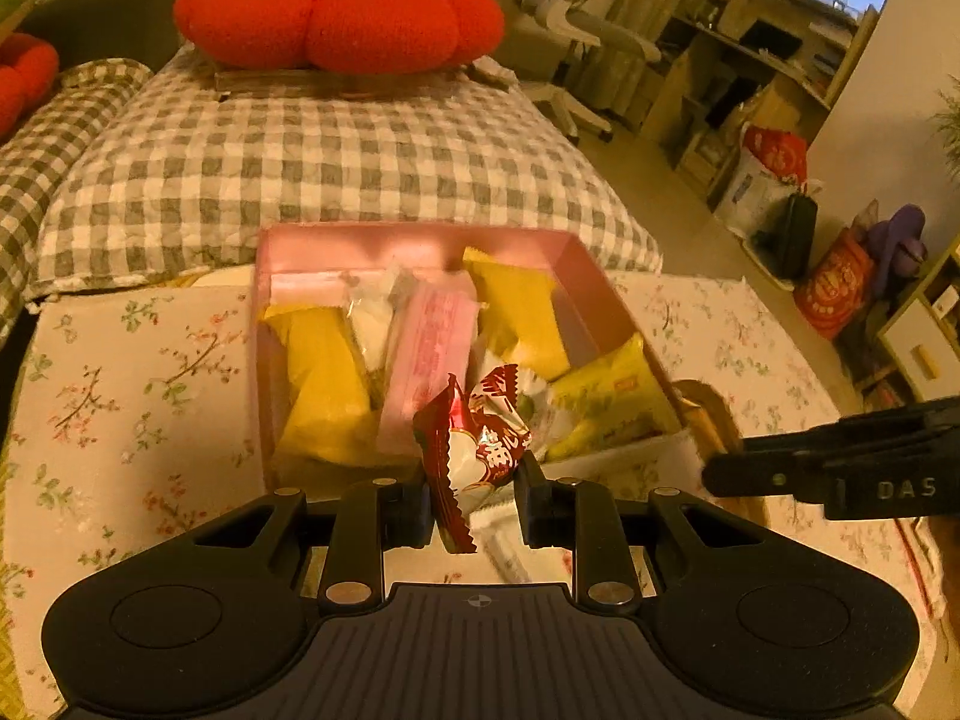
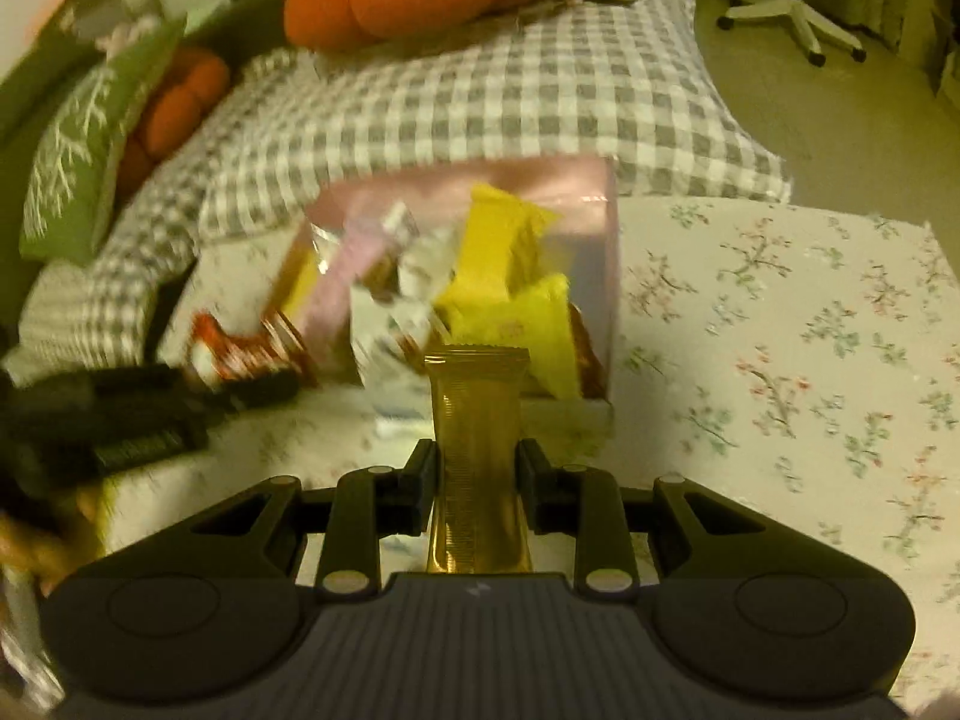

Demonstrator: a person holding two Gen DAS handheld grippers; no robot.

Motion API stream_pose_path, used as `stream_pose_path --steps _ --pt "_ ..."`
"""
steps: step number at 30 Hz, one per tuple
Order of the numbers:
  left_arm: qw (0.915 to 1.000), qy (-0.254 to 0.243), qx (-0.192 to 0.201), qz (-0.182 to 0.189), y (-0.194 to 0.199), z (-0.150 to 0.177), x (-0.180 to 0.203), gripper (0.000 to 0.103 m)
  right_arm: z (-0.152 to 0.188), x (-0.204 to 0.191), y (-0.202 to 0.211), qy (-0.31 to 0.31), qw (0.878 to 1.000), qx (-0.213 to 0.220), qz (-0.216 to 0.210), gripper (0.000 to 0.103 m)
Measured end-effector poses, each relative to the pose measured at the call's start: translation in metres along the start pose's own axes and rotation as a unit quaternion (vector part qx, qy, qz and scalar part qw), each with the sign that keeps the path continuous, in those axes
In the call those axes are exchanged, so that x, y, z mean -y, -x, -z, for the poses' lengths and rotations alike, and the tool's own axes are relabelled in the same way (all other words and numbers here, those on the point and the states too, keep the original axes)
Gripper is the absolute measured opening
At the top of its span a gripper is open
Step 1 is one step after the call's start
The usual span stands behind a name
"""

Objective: Organize snacks
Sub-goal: 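Carry both snacks into the pink box and open both grippers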

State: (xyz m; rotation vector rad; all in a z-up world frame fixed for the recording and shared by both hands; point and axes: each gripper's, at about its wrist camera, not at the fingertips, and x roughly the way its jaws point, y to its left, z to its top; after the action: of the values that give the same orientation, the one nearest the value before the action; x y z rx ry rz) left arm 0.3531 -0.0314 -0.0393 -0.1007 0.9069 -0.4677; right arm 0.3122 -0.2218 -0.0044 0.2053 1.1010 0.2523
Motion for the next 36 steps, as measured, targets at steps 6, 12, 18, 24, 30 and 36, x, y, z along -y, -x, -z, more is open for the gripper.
stream_pose_path --steps 6,12,18,24,30,36 --pt "0.9991 0.013 0.038 0.008 -0.003 -0.011 -0.006 0.023 -0.022 0.007 -0.008 -0.042 0.998 0.048 -0.021 0.026" --pt "0.9937 0.055 0.098 -0.007 0.002 -0.030 -0.026 0.023 -0.034 0.012 -0.026 -0.101 0.986 0.104 -0.085 0.026" --pt "0.9906 0.095 0.098 -0.016 -0.030 -0.028 -0.048 0.023 -0.040 0.018 -0.054 -0.137 0.979 0.125 -0.082 0.026" --pt "0.9889 0.108 0.100 -0.015 -0.039 -0.035 -0.048 0.060 -0.040 0.014 -0.052 -0.132 0.978 0.150 -0.063 0.051" --pt "0.9854 0.112 0.124 -0.033 -0.012 -0.038 -0.045 0.076 -0.038 0.029 -0.033 -0.147 0.977 0.143 -0.049 0.054" --pt "0.9821 0.141 0.118 -0.040 0.014 -0.031 -0.052 0.080 -0.035 0.023 -0.012 -0.129 0.985 0.113 -0.026 0.055"
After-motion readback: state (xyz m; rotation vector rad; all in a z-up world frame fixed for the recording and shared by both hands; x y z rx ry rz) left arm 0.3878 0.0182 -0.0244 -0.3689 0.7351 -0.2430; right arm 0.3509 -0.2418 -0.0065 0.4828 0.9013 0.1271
